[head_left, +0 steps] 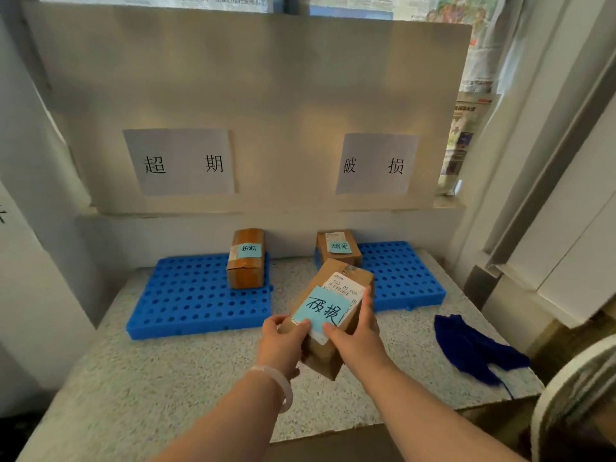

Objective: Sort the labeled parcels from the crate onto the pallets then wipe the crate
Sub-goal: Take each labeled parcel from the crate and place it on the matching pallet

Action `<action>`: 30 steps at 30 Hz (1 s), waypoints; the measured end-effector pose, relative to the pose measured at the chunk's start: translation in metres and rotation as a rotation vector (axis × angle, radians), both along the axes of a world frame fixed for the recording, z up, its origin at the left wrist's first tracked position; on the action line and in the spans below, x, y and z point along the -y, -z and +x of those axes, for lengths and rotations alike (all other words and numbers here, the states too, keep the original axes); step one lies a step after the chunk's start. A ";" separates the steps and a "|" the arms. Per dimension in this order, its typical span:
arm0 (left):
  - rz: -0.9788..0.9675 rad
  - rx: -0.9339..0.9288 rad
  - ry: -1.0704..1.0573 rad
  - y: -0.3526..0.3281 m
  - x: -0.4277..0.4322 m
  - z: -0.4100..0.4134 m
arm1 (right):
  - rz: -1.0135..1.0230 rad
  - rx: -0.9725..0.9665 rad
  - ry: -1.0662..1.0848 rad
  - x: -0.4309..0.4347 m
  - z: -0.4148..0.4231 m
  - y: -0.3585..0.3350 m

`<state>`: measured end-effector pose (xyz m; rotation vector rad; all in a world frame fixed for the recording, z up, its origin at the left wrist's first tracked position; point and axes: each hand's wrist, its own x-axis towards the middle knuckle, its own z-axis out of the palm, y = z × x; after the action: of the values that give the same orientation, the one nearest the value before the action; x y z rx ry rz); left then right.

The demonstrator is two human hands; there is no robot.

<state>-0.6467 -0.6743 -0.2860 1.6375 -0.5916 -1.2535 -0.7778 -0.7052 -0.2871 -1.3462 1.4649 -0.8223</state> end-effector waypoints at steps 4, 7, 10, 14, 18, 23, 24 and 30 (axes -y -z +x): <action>-0.062 0.237 0.291 0.008 0.015 0.013 | 0.090 0.092 -0.052 0.026 -0.013 0.010; -0.092 0.266 0.435 0.012 0.035 0.016 | 0.128 0.141 -0.108 0.043 -0.019 0.017; -0.119 0.271 0.474 0.017 0.063 0.009 | 0.133 0.149 -0.105 0.070 -0.026 0.024; -0.139 0.261 0.429 0.025 0.113 -0.020 | 0.089 0.109 -0.090 0.121 -0.046 0.027; -0.124 0.273 0.437 0.034 0.172 -0.059 | 0.085 0.053 -0.089 0.178 -0.078 0.033; -0.102 0.215 0.502 0.047 0.243 -0.109 | 0.167 0.045 -0.039 0.252 -0.134 0.045; -0.105 0.216 0.532 0.051 0.255 -0.119 | 0.177 0.017 -0.037 0.266 -0.144 0.048; -0.046 0.245 0.643 0.087 0.316 -0.155 | 0.269 -0.083 -0.110 0.332 -0.182 0.074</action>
<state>-0.8020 -0.9907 -0.3727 1.6292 -1.3665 -1.4729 -0.9601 -1.0374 -0.3608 -1.2555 1.4915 -0.4838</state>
